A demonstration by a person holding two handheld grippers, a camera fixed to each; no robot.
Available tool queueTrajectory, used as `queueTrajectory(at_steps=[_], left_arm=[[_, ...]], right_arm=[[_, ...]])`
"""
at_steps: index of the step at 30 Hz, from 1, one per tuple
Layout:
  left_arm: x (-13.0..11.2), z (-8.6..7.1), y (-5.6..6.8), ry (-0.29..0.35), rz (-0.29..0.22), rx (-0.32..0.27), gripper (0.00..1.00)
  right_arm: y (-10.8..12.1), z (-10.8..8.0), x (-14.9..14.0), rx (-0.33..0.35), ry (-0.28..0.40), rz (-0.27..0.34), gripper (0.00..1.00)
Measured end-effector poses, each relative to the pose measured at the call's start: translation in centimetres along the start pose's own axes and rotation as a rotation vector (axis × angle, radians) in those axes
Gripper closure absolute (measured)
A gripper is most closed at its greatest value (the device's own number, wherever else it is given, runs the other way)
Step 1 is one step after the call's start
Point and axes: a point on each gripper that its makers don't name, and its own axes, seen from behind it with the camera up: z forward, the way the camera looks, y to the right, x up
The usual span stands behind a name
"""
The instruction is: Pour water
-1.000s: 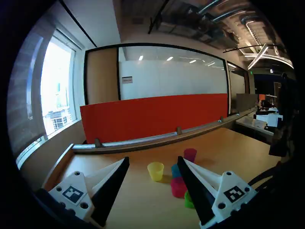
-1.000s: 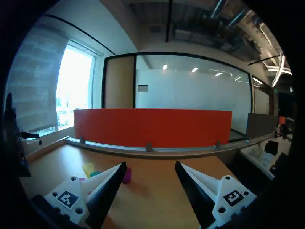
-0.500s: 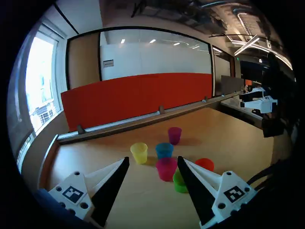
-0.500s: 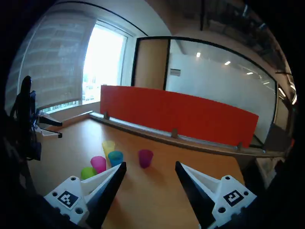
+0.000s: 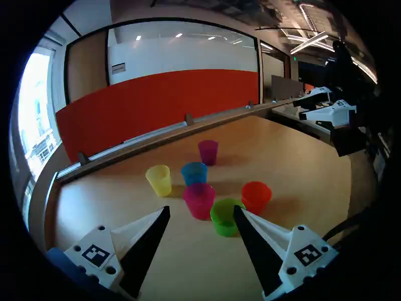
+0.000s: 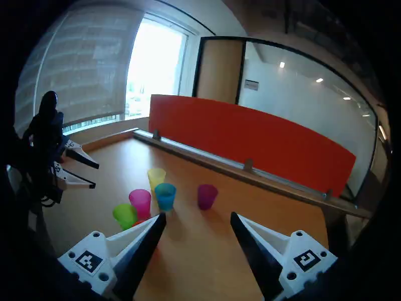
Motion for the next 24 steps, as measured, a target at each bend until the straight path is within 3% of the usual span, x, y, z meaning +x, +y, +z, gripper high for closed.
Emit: queueTrajectory(at_steps=[8,24], left_arm=[[-3.3,2.6,1.9,-0.072,0.014,-0.068,0.06],[-8.0,7.4,3.5,-0.173,0.062,-0.131,0.06]], right_arm=[[0.1,0.6,-0.6,0.008,-0.02,-0.005,0.0],[0.5,1.5,-1.9,0.018,-0.055,-0.016,0.0]])
